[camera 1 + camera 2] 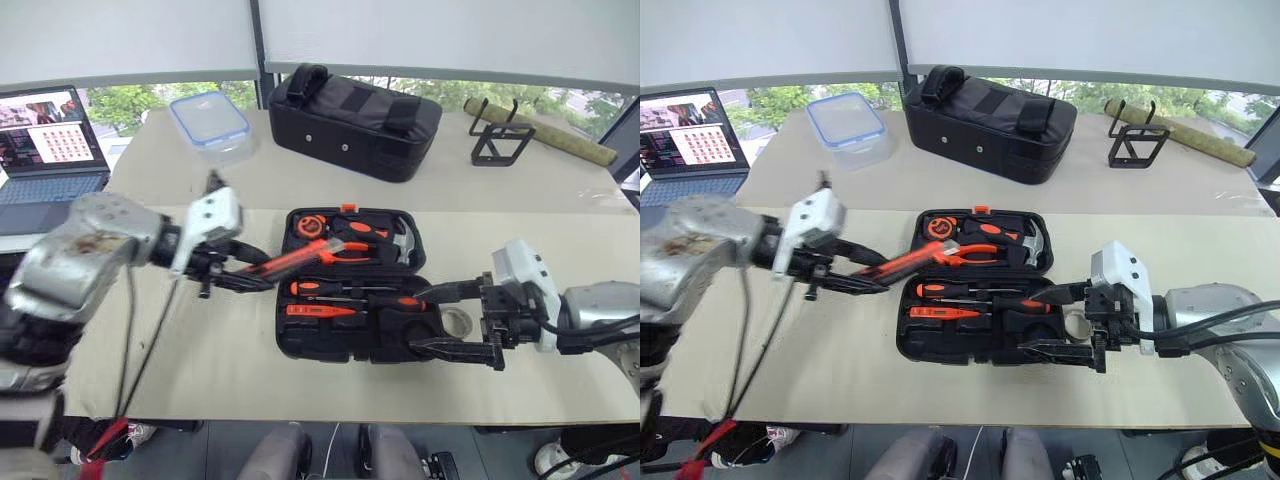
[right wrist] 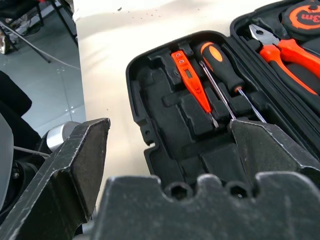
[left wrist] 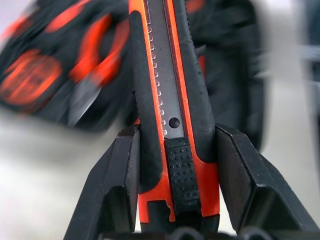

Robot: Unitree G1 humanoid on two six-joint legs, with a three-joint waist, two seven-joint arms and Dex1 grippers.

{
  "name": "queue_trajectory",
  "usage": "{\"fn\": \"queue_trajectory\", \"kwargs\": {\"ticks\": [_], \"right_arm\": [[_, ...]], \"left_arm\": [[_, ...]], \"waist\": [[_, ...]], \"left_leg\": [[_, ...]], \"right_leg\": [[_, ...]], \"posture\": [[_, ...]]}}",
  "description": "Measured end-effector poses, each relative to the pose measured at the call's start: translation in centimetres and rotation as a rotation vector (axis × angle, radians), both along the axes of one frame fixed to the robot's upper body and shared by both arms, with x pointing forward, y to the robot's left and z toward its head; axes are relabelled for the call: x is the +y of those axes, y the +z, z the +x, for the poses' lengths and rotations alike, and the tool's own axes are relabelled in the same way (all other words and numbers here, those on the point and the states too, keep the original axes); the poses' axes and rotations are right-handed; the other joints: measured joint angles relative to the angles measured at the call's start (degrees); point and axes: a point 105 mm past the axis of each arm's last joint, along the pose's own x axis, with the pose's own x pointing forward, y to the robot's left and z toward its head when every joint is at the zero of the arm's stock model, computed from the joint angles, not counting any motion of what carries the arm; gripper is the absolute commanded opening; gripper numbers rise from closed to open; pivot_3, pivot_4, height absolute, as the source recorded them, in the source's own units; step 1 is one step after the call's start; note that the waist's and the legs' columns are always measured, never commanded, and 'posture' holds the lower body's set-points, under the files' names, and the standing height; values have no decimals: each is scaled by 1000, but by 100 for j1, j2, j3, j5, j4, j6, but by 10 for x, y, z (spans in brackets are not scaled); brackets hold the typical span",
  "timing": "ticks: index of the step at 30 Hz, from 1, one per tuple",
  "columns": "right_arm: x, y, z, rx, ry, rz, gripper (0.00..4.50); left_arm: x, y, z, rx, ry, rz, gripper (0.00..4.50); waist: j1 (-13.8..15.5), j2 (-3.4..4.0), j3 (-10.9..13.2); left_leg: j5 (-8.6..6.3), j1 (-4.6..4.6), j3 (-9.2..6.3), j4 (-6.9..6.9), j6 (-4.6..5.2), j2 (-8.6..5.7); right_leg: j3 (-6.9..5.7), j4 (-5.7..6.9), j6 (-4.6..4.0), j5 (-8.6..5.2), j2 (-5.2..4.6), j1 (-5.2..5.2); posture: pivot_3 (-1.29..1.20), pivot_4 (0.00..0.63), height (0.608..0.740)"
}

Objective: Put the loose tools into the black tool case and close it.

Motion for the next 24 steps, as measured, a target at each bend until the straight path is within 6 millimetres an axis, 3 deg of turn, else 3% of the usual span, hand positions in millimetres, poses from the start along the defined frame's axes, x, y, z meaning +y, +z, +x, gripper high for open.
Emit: {"fn": "queue_trajectory", "kwargs": {"ticks": [2,4,8,11,20,22,24], "right_arm": [[-1,-2,-2,1,-6,-10,4500],[-2,-2,-4,-3,-14,-13,4500],[-6,-5,-8,-3,-57,-19,4500],[-7,-4,-10,-19,-77,-20,4500],[-11,-5,-10,-30,-124,-15,4500],[-10,-5,-10,-31,-125,-14,4500],[-10,-4,-9,-35,-124,-12,4500]], "left_arm": [[-25,-10,-7,49,-136,45,1705],[-36,-25,-15,112,-222,104,1705],[-39,-57,-14,190,-242,240,1705],[-43,-69,-12,200,-226,287,1705],[-51,-80,-9,262,-124,318,1705],[-52,-80,-8,269,-110,322,2705],[-53,-78,-9,270,-103,324,3335]], "waist": [[-10,-1,0],[-60,0,0],[-157,0,0],[-151,0,0],[-118,0,0],[-118,0,0],[-119,0,0]], "left_leg": [[0,-12,-6,20,2,1],[0,-10,-1,19,4,3],[0,-10,-4,18,4,8],[0,-8,-4,22,6,5],[2,-5,-5,22,8,4],[2,-4,-4,23,8,3],[2,-3,-4,23,7,4]], "right_leg": [[0,6,0,0,3,-3],[7,7,0,0,3,-9],[12,14,-1,0,3,-10],[12,14,0,-1,3,-6],[12,18,1,-1,11,-5],[13,19,1,-1,10,-4],[14,19,0,-1,10,-4]], "posture": [[0,150,715],[0,150,715],[0,150,715],[0,150,715],[0,150,715],[0,150,715],[0,150,715]]}}
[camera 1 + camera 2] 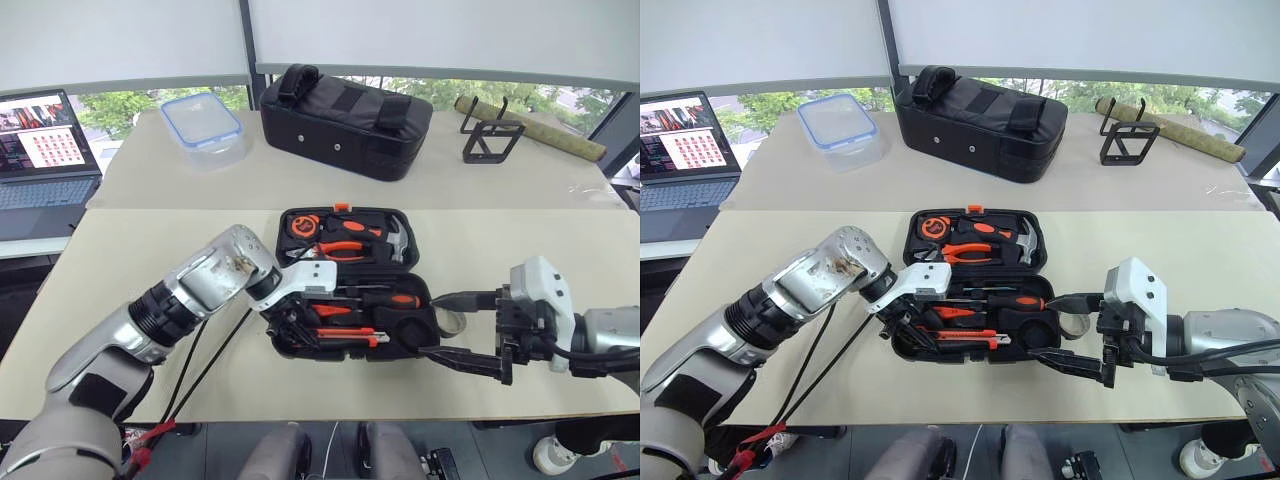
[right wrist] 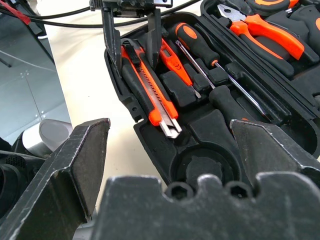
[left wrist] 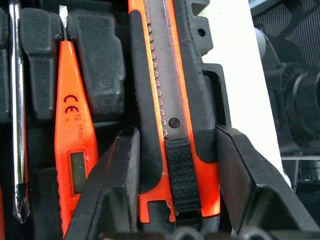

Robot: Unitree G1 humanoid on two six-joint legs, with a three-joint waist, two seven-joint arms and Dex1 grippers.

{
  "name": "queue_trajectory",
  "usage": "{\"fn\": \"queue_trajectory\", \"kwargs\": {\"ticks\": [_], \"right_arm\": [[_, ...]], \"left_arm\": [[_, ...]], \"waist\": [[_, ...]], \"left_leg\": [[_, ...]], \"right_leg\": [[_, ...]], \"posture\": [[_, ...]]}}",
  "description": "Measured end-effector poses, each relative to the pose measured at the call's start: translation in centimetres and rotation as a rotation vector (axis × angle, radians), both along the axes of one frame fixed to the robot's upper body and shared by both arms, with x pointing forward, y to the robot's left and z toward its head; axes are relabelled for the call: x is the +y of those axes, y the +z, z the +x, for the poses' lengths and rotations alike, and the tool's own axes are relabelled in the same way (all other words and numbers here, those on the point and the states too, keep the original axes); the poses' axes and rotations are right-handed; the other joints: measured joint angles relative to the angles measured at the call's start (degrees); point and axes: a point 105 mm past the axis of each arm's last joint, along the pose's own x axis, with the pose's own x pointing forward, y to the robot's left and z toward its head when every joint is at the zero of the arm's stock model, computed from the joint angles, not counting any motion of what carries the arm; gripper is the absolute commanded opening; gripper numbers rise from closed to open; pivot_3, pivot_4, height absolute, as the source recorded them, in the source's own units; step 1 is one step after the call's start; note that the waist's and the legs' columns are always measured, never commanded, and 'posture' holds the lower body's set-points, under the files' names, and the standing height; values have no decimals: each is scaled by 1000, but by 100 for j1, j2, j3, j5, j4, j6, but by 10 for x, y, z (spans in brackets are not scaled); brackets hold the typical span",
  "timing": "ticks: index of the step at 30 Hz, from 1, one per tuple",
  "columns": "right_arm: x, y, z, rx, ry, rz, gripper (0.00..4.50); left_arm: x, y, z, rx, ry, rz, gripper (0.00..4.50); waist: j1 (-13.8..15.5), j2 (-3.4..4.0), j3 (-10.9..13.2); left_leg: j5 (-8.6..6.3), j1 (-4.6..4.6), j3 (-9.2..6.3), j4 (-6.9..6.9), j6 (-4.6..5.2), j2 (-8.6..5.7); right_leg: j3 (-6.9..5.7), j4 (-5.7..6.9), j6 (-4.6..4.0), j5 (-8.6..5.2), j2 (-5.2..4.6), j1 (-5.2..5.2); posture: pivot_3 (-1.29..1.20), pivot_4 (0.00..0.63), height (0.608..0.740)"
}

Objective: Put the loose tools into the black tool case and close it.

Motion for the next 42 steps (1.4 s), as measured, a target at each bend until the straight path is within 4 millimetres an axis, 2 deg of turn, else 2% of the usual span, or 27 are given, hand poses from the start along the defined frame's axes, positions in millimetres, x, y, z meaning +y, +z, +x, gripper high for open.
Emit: {"fn": "queue_trajectory", "kwargs": {"ticks": [3,7,9,10,12,20,24,33,37,40,42], "right_arm": [[1,2,1,-10,5,3,4500],[1,4,3,-17,6,6,4500],[2,4,4,-17,8,7,4500],[2,4,4,-18,8,9,4500],[1,3,5,-10,6,13,4500],[2,2,7,-2,16,15,4500],[2,0,6,4,15,14,4500],[2,-3,5,15,7,19,4500],[1,-4,6,17,2,21,4500],[-1,-4,7,13,-12,14,4500],[-8,-5,10,3,-59,-2,4500]], "left_arm": [[0,6,-3,24,8,-11,4392],[1,29,0,29,38,-88,4456],[2,39,1,5,37,-120,3888],[3,41,2,-10,29,-127,3786],[5,43,4,-48,11,-130,2995],[6,21,5,-87,-39,-85,41],[7,6,-1,-68,-76,-50,14],[2,-6,-4,-207,-217,14,14],[-1,-11,0,-240,-206,3,14],[1,-7,1,-217,-158,-29,14],[6,-2,1,-149,-77,-100,515]], "waist": [[-4,0,0],[1,0,0],[-1,0,0],[-5,0,0],[-8,0,0],[7,0,0],[2,0,0],[-1,27,-31],[24,32,-34],[16,32,-34],[0,26,-30]], "left_leg": [[0,-1,0,0,0,0],[0,-1,-1,1,0,-1],[0,-1,-1,0,0,-1],[0,0,0,0,0,-1],[0,0,0,0,-1,-1],[0,-1,0,2,-1,-3],[0,-2,0,1,-1,-2],[-1,35,0,-3,1,1],[-10,88,-2,-13,13,8],[-11,90,-2,-13,16,7],[-9,76,-2,-12,13,6]], "right_leg": [[0,2,0,0,1,-2],[-3,2,0,0,4,-2],[-3,0,0,0,3,-2],[-3,0,0,0,2,-2],[-3,0,0,0,-1,-2],[-2,-1,0,0,-1,0],[-1,0,0,0,-3,-2],[4,-6,0,0,-7,34],[2,-20,4,-3,-5,95],[2,-14,6,-4,2,94],[2,-4,6,-4,6,72]], "posture": [[0,150,715],[0,150,715],[0,150,715],[0,150,715],[0,150,715],[0,150,715],[0,150,715],[0,150,715],[0,150,715],[0,150,715],[0,150,715]]}}
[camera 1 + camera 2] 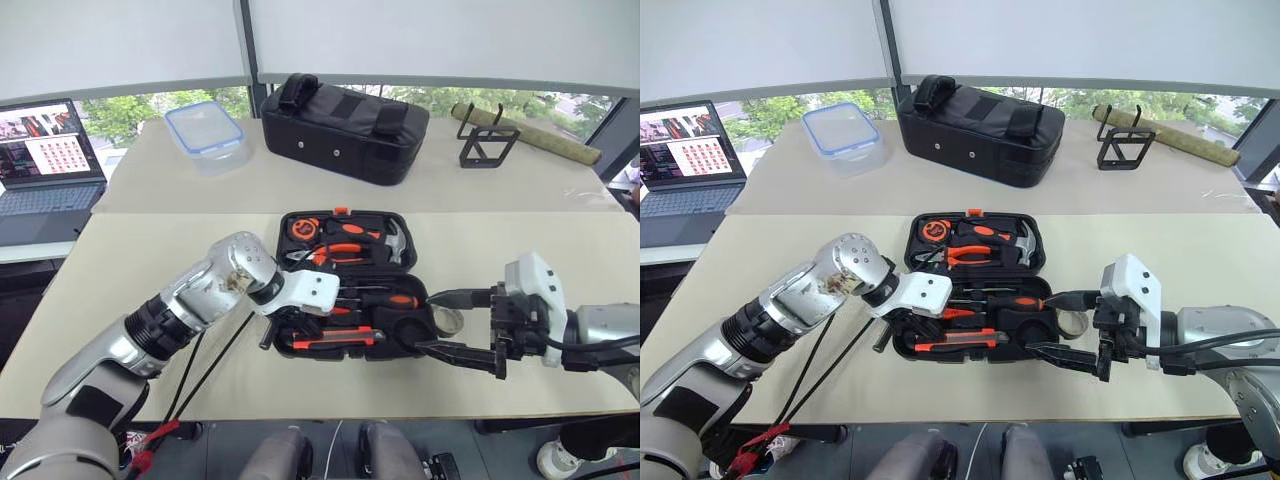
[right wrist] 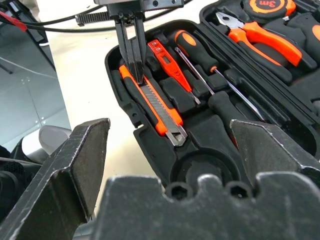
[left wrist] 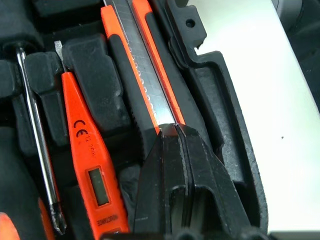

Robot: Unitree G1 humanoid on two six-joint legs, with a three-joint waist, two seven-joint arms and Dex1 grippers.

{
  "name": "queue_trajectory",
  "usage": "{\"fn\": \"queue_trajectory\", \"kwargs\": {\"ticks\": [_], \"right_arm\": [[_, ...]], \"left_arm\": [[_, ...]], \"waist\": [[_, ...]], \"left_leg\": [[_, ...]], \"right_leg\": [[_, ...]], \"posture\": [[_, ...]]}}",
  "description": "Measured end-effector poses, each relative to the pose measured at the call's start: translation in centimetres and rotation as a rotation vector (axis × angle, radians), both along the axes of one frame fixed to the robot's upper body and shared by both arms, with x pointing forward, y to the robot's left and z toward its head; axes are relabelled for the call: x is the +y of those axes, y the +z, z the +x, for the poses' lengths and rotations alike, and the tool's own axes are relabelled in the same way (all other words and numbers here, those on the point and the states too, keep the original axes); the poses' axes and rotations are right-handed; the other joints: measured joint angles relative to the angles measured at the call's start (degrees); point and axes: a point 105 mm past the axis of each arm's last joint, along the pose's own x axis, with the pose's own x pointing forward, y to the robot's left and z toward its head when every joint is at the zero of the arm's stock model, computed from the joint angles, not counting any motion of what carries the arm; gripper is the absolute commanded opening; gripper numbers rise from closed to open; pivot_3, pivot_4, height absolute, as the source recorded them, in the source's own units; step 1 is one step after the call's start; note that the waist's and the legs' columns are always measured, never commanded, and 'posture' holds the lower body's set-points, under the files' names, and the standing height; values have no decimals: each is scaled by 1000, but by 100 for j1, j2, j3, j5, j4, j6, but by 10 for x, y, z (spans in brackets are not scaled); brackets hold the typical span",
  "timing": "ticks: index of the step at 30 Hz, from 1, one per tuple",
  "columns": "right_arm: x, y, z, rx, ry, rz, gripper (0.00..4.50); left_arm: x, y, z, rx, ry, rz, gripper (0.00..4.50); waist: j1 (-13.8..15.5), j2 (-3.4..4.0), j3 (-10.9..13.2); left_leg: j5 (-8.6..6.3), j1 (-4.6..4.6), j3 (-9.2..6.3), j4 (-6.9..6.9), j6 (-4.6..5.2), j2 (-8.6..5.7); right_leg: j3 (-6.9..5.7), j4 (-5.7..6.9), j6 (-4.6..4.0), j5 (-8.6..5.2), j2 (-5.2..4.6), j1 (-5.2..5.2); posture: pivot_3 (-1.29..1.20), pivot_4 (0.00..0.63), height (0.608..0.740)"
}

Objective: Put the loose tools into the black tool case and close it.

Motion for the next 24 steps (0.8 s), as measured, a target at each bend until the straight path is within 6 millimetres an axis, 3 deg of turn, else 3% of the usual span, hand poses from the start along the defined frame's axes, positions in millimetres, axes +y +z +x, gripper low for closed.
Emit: {"fn": "queue_trajectory", "kwargs": {"ticks": [1,5,11,16,20,21,24], "right_arm": [[-5,0,1,-3,-25,-10,4500],[-30,-5,4,-4,-110,-101,4500],[-44,-22,10,-9,-113,-202,4500],[-41,-44,22,-35,-23,-302,4500],[-42,-61,33,-52,24,-373,4500],[-42,-65,34,-49,31,-386,3971],[-41,-73,38,-44,55,-417,3038]], "left_arm": [[1,6,1,23,27,-47,706],[22,59,11,12,134,-305,2196],[49,74,5,34,201,-470,4382],[52,100,-9,-12,169,-593,4463],[48,102,-14,3,169,-610,4463],[48,102,-14,2,172,-613,4500],[48,102,-15,-7,179,-604,4500]], "waist": [[-1,-1,1],[-4,0,0],[-50,0,0],[-39,-1,1],[-40,-1,1],[-44,-1,1],[-53,-1,1]], "left_leg": [[0,-10,0,0,0,-2],[6,-43,4,8,-10,-7],[7,-43,9,5,-12,-6],[6,-42,9,6,-13,-7],[7,-42,9,6,-13,-8],[7,-42,9,6,-13,-8],[7,-43,9,4,-15,-6]], "right_leg": [[-1,3,0,0,2,-14],[-10,12,-2,2,3,-56],[-9,9,-2,2,-2,-57],[-8,5,-2,2,-4,-54],[-8,6,-3,2,-3,-54],[-8,6,-3,2,-3,-56],[-7,7,-4,2,-3,-59]], "posture": [[0,150,715],[0,150,715],[0,150,715],[0,150,715],[0,150,715],[0,150,715],[0,150,715]]}}
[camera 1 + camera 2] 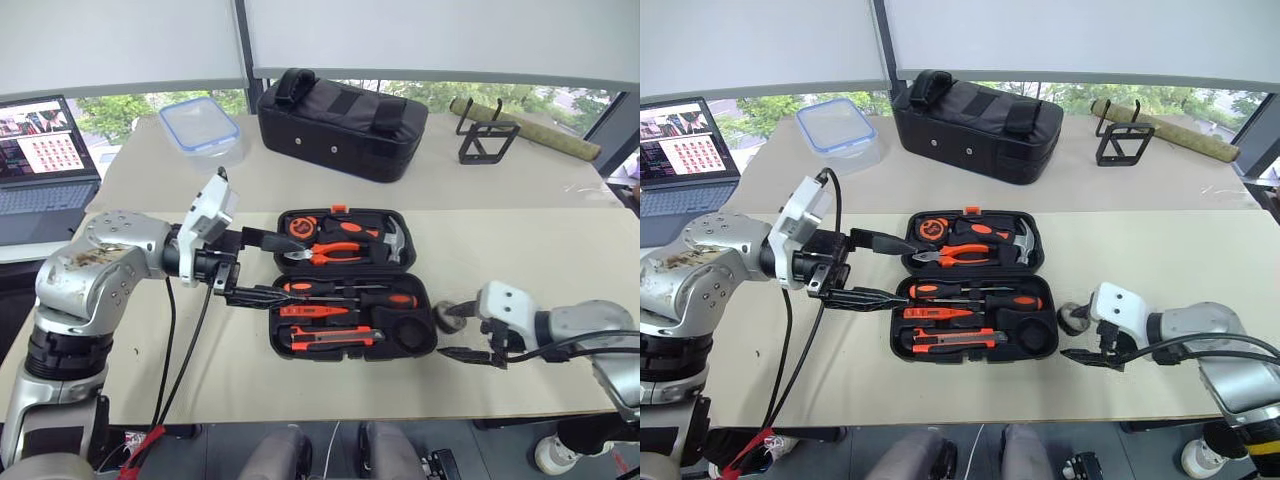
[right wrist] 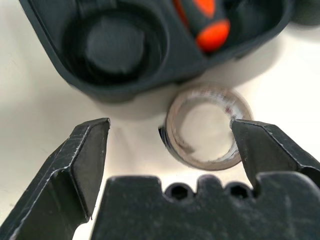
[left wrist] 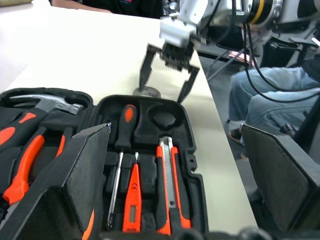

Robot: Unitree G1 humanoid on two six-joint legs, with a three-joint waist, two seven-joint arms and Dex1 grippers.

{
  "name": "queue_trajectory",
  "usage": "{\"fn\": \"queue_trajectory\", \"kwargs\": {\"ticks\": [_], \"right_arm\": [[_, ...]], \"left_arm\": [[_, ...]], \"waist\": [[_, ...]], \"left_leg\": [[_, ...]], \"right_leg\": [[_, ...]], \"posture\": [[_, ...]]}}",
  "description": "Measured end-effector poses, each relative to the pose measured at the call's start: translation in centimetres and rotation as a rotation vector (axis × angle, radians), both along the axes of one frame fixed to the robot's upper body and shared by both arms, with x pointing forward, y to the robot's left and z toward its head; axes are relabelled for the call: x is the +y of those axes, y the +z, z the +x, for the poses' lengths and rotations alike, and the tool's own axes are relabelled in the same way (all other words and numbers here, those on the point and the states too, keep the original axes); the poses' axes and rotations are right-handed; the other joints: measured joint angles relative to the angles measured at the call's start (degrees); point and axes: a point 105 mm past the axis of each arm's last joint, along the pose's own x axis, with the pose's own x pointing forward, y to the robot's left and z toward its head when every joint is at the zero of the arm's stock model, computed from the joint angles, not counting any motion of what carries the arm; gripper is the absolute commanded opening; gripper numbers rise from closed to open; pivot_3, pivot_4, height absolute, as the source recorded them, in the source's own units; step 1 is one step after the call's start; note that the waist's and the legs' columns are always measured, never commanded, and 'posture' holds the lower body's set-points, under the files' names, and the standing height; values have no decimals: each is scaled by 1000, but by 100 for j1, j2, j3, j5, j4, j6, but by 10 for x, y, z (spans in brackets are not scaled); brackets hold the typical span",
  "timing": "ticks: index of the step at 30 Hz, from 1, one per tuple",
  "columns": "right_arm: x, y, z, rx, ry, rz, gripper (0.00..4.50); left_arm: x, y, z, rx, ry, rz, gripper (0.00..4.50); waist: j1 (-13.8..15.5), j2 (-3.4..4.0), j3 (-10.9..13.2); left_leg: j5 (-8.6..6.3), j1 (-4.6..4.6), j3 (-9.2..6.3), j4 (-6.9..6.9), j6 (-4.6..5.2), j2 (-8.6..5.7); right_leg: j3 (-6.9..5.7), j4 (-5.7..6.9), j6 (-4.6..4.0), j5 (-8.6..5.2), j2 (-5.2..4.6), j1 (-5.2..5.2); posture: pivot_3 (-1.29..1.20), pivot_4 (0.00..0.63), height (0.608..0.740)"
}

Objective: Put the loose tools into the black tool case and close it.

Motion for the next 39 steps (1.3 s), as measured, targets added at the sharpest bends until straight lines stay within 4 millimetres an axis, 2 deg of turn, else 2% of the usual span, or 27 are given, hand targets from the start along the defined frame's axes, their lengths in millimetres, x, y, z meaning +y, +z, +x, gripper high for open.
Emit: {"fn": "queue_trajectory", "kwargs": {"ticks": [6,7,8,9,12,14,16,19,21,25,27,30,32,37,39], "right_arm": [[2,0,-1,4,20,-6,949],[1,0,-1,3,17,-7,731],[-2,3,0,-1,5,-10,233],[-2,3,0,-3,3,-11,46],[-12,19,-4,-7,-33,8,46],[-14,42,-4,-33,-52,51,46],[3,69,-8,-52,-4,152,46],[38,90,-24,-45,144,225,46],[54,88,-30,-33,215,217,46],[74,60,-33,35,262,205,46],[74,50,-25,37,233,179,805],[68,38,-17,53,189,138,1712],[61,26,-20,82,195,81,2421],[53,19,-32,136,244,32,4107],[55,18,-39,158,276,36,4107]], "left_arm": [[2,-1,-2,1,7,9,4500],[2,-1,-2,3,9,11,4500],[3,-3,-2,6,10,13,4500],[3,-3,-2,7,10,13,4500],[2,-10,-4,3,1,32,4500],[1,-15,-4,9,-4,43,4500],[1,-15,-5,4,-11,46,4500],[2,-17,-6,-9,-22,68,4500],[2,-21,-7,-7,-29,83,4500],[1,-24,-8,-4,-38,91,4500],[1,-24,-8,-8,-39,94,4500],[2,-23,-7,-17,-37,98,4500],[2,-23,-7,-22,-32,101,4500],[6,-23,-6,-26,-18,122,4500],[6,-23,-6,-30,-13,126,4500]], "waist": [[5,0,0],[9,0,0],[13,0,0],[13,1,0],[26,15,3],[18,12,4],[-4,13,4],[-11,12,4],[-2,10,6],[38,1,11],[36,0,11],[37,0,11],[37,1,11],[11,-1,12],[7,0,12]], "left_leg": [[0,1,0,1,0,0],[0,1,-1,0,0,-1],[0,0,0,0,0,-1],[0,0,-1,0,0,-1],[0,-6,1,-1,0,-4],[0,-9,0,0,0,1],[0,-6,0,-4,-1,8],[-1,-7,-2,-11,-3,14],[-1,-7,-3,-10,-2,13],[-1,-16,-2,-3,0,-2],[0,-16,-1,0,0,-5],[0,-16,-2,-1,0,-3],[0,-17,-2,-2,-1,-2],[0,-16,-2,-3,-1,1],[0,-15,-2,-3,-1,1]], "right_leg": [[2,-1,-1,1,1,4],[1,-1,-1,1,1,3],[1,-1,-1,1,2,2],[1,-1,-1,1,2,2],[2,-2,-1,1,1,-2],[3,-6,-3,2,-1,-1],[6,-7,-6,4,-3,-2],[11,-8,-9,4,-4,-3],[10,-10,-9,4,-4,-2],[5,-11,-6,5,-5,-4],[1,-11,-3,7,-3,-6],[-2,-9,-4,7,-3,-7],[-3,-8,-4,6,-3,-11],[-2,-10,-4,6,-4,-8],[-1,-9,-4,6,-6,-9]], "posture": [[0,150,715],[0,150,715],[0,150,715],[0,150,715],[0,150,715],[0,150,715],[0,150,715],[0,150,715],[0,150,715],[0,150,715],[0,150,715],[0,150,715],[0,150,715],[0,150,715],[0,150,715]]}}
